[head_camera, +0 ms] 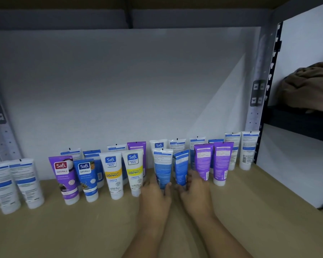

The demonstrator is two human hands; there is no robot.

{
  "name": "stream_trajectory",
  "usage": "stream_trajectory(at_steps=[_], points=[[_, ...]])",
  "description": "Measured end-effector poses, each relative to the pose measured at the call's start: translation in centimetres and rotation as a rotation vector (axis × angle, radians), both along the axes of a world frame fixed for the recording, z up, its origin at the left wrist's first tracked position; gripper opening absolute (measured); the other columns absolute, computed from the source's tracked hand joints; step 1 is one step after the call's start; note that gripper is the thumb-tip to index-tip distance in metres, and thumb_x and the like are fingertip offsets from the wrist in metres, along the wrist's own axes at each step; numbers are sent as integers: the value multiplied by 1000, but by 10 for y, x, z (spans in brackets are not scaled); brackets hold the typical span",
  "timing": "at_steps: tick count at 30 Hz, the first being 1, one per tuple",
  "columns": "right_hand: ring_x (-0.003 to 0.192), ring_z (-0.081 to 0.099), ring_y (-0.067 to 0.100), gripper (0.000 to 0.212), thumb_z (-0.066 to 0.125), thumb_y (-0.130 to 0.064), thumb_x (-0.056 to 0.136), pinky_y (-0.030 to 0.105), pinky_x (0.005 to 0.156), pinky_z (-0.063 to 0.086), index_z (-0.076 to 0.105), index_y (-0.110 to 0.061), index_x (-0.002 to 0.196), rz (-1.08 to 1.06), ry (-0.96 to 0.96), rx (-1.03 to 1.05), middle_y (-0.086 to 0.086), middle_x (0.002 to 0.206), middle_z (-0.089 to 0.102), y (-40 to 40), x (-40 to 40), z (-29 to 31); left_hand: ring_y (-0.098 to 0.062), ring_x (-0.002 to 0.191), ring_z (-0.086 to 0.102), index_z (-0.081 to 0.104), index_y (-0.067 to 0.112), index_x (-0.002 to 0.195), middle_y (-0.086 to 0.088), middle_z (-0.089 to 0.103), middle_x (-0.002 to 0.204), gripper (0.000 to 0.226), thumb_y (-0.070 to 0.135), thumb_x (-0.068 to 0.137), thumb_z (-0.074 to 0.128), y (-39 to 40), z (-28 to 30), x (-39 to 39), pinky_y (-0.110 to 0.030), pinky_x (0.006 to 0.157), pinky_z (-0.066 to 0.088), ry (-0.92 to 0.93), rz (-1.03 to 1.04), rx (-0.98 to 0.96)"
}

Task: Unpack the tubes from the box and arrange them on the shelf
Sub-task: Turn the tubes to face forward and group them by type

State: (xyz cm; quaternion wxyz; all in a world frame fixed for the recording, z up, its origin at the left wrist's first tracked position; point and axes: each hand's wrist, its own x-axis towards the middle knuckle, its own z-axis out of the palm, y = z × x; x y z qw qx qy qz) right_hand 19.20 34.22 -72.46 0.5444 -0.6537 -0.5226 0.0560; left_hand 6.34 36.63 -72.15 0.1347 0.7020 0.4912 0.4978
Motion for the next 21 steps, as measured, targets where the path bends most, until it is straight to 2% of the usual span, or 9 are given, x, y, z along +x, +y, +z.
stream_trajectory(at_steps=[2, 6, 9, 12, 15, 18, 19, 21], points=[[86, 65, 7, 45, 75, -16, 75, 31, 75, 57, 57, -22, 116, 20, -8, 15, -7, 101, 69, -1, 0, -2, -14, 92, 62, 56, 18, 119, 1, 66, 104, 38, 29, 84, 66, -1, 0, -1, -18, 70, 42, 5, 1, 17], [92, 66, 6, 52, 80, -28, 73, 28, 77, 57, 55, -26, 118, 12, 7, 52, -11, 104, 68, -3, 0, 0, -10, 91, 64, 59, 25, 117, 8, 67, 102, 39, 35, 81, 72, -3, 3, -4, -23, 76, 54, -85, -33, -4], [87, 65, 7, 43, 82, -22, 74, 29, 75, 57, 57, -26, 109, -7, 15, 49, -10, 98, 68, -3, -1, 1, -7, 87, 66, 62, 24, 105, 9, 68, 96, 30, 36, 81, 76, -1, 1, -5, -24, 74, 56, -134, -59, -60], [88, 66, 7, 41, 79, -14, 77, 33, 77, 57, 56, -28, 108, 23, 26, 41, -9, 98, 69, -1, 1, -1, -7, 86, 66, 62, 24, 107, 10, 69, 96, 29, 31, 82, 75, 1, -2, -5, -23, 73, 55, -126, -63, -57], [94, 66, 6, 45, 71, -9, 79, 36, 83, 57, 54, -35, 111, 90, 19, 9, -10, 103, 69, 2, 4, -3, -12, 88, 66, 58, 24, 118, 7, 68, 100, 39, 24, 80, 70, 1, 1, -5, -18, 72, 49, -85, -71, -28], [96, 65, 5, 45, 67, -8, 80, 37, 85, 57, 52, -40, 109, 105, -1, -11, -10, 104, 69, 1, 5, -4, -9, 88, 64, 55, 25, 122, 8, 67, 104, 46, 17, 79, 68, -3, 5, -5, -6, 70, 43, -91, -96, -15], [97, 65, 5, 46, 67, -9, 79, 36, 85, 57, 52, -40, 109, 110, 5, -8, -11, 104, 68, 1, 5, -4, -8, 88, 64, 56, 26, 120, 9, 68, 104, 44, 18, 79, 68, -4, 6, -5, -6, 71, 44, -98, -87, -7], [97, 65, 3, 44, 70, -10, 79, 33, 85, 57, 53, -37, 110, 116, 29, 10, -13, 105, 67, 1, 4, -4, -9, 89, 65, 59, 27, 116, 10, 69, 102, 39, 28, 80, 72, -4, 5, -6, -19, 75, 52, -123, -56, 12]])
